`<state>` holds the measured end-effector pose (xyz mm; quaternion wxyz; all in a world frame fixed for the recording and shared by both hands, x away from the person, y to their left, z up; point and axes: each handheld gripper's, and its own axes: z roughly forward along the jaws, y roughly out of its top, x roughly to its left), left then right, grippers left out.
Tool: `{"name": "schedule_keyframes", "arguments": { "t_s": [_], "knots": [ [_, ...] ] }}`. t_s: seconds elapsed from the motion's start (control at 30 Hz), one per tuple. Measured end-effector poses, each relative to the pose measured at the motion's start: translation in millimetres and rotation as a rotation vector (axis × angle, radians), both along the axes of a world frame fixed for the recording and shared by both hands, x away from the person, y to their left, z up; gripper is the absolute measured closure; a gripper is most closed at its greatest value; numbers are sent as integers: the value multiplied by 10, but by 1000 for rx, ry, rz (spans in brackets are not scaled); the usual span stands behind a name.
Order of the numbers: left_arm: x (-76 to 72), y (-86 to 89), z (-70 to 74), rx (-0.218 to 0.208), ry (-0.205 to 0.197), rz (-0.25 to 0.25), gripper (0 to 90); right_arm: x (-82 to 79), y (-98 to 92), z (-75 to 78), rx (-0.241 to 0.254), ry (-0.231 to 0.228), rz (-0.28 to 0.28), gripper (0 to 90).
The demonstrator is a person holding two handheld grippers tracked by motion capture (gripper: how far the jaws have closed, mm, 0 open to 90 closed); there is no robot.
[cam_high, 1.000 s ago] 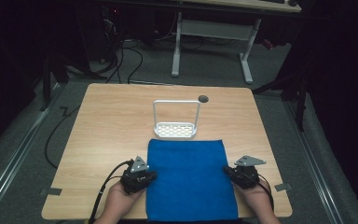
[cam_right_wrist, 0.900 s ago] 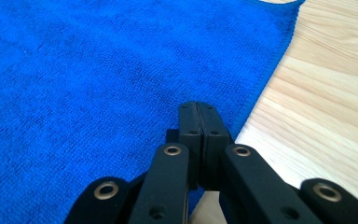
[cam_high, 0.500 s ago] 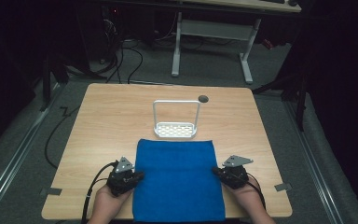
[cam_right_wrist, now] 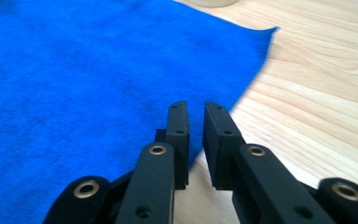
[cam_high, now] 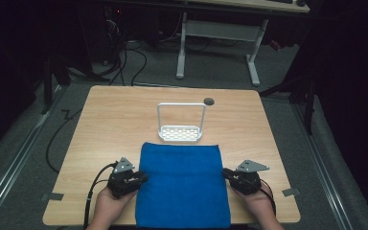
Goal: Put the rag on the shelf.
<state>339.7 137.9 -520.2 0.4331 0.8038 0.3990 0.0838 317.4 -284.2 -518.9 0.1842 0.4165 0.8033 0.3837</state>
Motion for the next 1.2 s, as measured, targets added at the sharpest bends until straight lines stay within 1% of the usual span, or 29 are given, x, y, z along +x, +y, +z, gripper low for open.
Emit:
{"name": "schedule_keyframes", "arguments": {
  "t_s": [0.03,0.07,0.1,0.13,0.23,0.3,0.33,0.37,0.47,0.53,0.6,0.67,0.7,0.73,0.77,0.8,0.87,0.9,0.97,1.03,1.13,1.2],
  "knots": [
    [0,0,0,0,0,0,676,0,0,0,0,0,0,808],
    [23,15,3,-8,-15,16,676,-1,-26,-2,-3,-7,-9,793],
    [47,25,0,-7,-28,33,657,-2,-48,-4,-4,-7,-18,786],
    [113,51,-20,-17,-38,70,619,-12,-74,-4,-3,-9,-26,777],
    [258,109,-53,-56,-39,155,589,-32,-103,3,-3,-11,-32,771],
    [346,125,-59,-59,-45,191,568,-42,-122,8,-6,-19,-30,765],
    [398,125,-60,-54,-46,205,562,-50,-131,11,-4,-21,-32,764],
    [466,118,-56,-39,-49,214,558,-55,-143,14,-3,-23,-32,762],
    [609,80,-47,-14,-59,220,546,-53,-181,8,1,-19,-32,753],
    [719,42,-57,1,-48,222,540,-43,-202,3,8,-13,-36,750],
    [785,5,-66,10,-51,224,540,-30,-217,0,14,-9,-39,748],
    [860,-36,-72,29,-42,220,540,-24,-222,-1,20,-7,-42,747],
    [892,-50,-81,21,-54,224,545,-23,-221,-1,20,-5,-43,746],
    [914,-52,-80,22,-53,227,561,-20,-217,-1,20,-3,-43,745],
    [966,-70,-83,30,-32,233,560,-16,-215,-2,17,-5,-40,745],
    [992,-80,-87,30,-21,231,561,-12,-207,-5,17,-5,-36,744],
    [1050,-114,-102,26,-13,225,575,-12,-195,-9,12,0,-36,740],
    [1074,-128,-111,34,-7,225,582,-9,-190,-14,10,-1,-30,738],
    [1100,-152,-132,30,8,210,592,-6,-187,-20,8,1,-29,732],
    [1093,-185,-137,56,-10,193,608,-3,-185,-27,9,5,-30,718],
    [1076,-193,-144,56,-17,185,629,12,-179,-45,8,9,-33,691],
    [1070,-193,-149,54,-19,186,678,36,-157,-62,10,12,-48,665]
  ]
}}
